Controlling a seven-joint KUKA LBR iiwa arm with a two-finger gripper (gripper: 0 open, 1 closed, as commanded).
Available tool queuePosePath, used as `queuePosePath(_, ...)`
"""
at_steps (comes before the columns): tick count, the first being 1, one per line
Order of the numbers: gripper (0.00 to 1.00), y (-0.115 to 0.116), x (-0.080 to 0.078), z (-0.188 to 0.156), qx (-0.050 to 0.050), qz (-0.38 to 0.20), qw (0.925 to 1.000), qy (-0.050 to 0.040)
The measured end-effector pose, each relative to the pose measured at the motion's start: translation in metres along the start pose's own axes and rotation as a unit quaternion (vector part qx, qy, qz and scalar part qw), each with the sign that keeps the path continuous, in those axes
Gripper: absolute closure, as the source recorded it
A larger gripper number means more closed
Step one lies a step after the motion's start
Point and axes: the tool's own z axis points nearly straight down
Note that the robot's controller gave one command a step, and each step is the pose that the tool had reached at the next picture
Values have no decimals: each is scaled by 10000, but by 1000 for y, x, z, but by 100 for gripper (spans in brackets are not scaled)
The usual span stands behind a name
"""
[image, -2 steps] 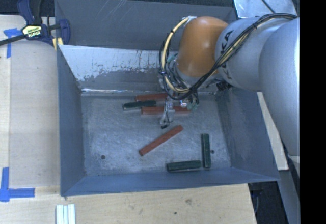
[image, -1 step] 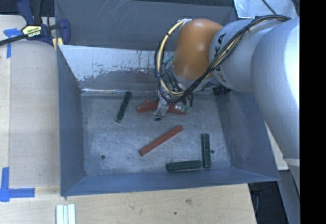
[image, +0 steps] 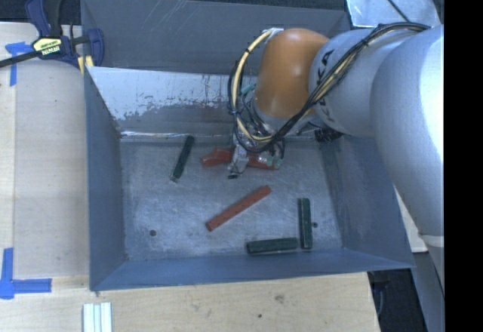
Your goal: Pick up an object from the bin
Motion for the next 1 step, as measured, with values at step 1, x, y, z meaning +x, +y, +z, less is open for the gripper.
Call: queuePosePath(1,100,0,1,-2,-2,2,10000,-1)
